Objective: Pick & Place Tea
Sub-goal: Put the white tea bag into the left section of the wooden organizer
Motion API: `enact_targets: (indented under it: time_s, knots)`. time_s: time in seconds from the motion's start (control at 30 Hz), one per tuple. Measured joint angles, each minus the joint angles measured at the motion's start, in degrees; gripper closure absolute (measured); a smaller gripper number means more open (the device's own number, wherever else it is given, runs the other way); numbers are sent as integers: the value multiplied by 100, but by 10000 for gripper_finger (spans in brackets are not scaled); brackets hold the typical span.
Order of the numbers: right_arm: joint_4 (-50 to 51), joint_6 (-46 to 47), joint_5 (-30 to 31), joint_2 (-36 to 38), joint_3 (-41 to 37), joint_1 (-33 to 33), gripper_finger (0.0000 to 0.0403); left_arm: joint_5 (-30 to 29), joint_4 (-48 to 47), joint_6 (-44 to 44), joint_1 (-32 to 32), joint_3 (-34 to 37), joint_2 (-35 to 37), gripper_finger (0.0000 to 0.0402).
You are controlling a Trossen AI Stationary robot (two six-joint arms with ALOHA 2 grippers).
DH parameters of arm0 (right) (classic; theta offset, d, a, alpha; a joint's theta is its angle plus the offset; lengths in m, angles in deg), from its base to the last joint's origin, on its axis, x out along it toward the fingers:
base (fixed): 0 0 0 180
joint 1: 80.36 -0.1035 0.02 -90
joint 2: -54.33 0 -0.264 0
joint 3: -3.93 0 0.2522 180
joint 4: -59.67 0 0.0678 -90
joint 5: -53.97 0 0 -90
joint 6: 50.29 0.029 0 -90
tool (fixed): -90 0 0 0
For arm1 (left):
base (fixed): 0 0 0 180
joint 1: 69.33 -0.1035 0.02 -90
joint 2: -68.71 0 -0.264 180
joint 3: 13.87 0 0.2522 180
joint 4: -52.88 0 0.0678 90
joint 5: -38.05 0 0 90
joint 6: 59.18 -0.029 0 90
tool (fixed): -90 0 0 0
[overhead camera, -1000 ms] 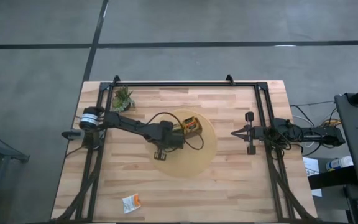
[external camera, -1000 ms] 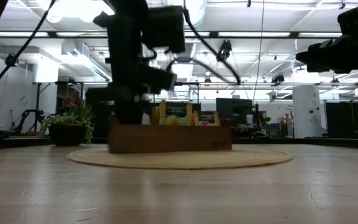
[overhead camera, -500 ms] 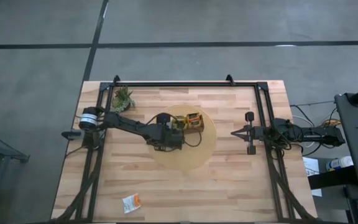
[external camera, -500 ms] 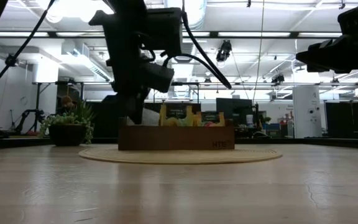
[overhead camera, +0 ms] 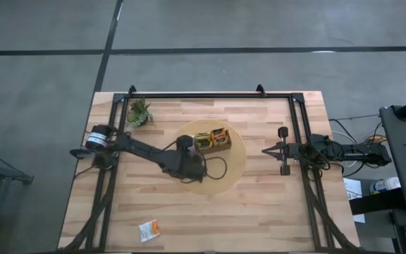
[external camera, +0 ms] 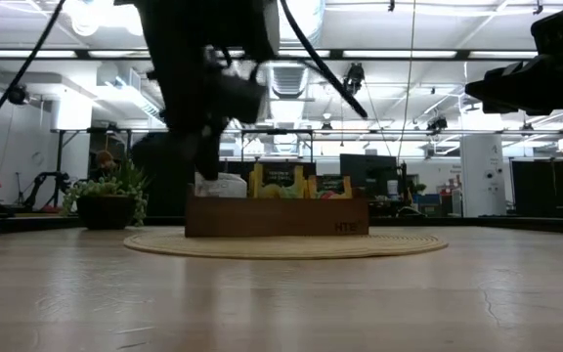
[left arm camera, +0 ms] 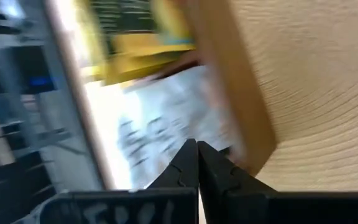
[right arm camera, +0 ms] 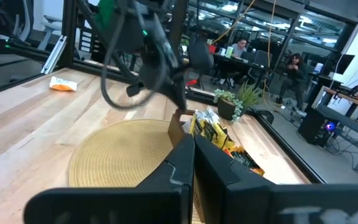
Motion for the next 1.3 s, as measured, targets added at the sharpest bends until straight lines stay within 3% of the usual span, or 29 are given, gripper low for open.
enact_targets:
  time_s: [0.13, 0.27, 0.5, 0.8, 0.97, 1.3]
  knots:
    - [1, 0, -1, -3, 0, 0, 394, -790, -680, 613, 393, -145, 189, 401]
    - [2, 0, -1, -7, 2, -1, 394, -778, -1248, 1437, 874, -122, 480, 401]
    - [0, 0, 3, -7, 0, 1, 394, 37, -1485, 2523, 1838, 238, 940, 401]
    - [1, 0, 0, -7, 0, 0, 394, 1206, -1402, 3638, 2829, 327, 1040, 401]
    - [2, 0, -1, -7, 0, 1, 394, 1883, -1059, 3580, 3322, 327, 1040, 401]
    - [2, 0, 0, -7, 0, -1, 394, 2727, 287, 2006, 3683, 327, 1022, 392]
